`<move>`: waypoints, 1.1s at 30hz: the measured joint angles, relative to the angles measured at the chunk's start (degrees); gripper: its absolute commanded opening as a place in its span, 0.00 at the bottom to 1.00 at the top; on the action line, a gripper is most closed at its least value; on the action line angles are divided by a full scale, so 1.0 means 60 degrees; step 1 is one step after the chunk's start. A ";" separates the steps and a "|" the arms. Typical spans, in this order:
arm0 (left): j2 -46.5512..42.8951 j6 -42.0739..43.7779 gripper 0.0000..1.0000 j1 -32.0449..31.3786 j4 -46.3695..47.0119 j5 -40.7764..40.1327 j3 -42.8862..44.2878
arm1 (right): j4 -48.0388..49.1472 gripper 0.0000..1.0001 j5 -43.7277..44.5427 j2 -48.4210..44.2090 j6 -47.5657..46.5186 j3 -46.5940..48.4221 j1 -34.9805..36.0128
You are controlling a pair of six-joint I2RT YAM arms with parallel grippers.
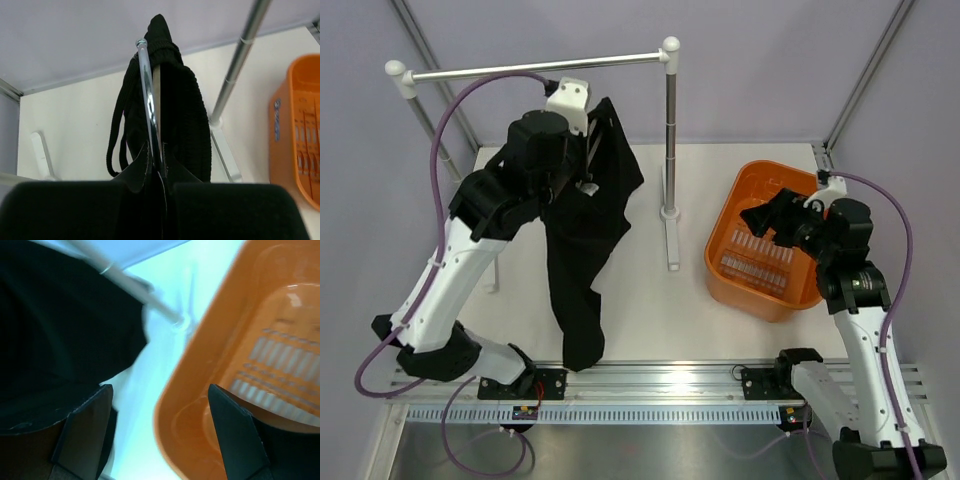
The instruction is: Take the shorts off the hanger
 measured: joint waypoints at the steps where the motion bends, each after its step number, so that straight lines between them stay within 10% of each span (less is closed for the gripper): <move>1: -0.0255 -0.0058 0.00 -0.0138 -0.0025 0.0051 -0.0321 | 0.0015 0.84 0.0000 0.0175 -0.0051 0.0146 0.0459; 9: -0.1909 -0.0521 0.00 -0.1566 -0.0051 0.0313 -0.3228 | 0.0113 0.79 0.1311 0.2320 -0.0477 0.2062 0.4430; 24: -0.2444 -0.0969 0.00 -0.2226 -0.0106 0.0765 -0.4371 | 0.0106 0.72 0.3435 0.5268 -0.0867 0.4583 0.7675; 30: -0.2495 -0.0991 0.00 -0.2331 -0.0120 0.0812 -0.4371 | -0.0073 0.59 0.3945 0.6317 -0.0896 0.5096 0.7956; 33: -0.2503 -0.0991 0.00 -0.2361 -0.0131 0.0816 -0.4371 | -0.0149 0.33 0.4182 0.6655 -0.0929 0.5268 0.7960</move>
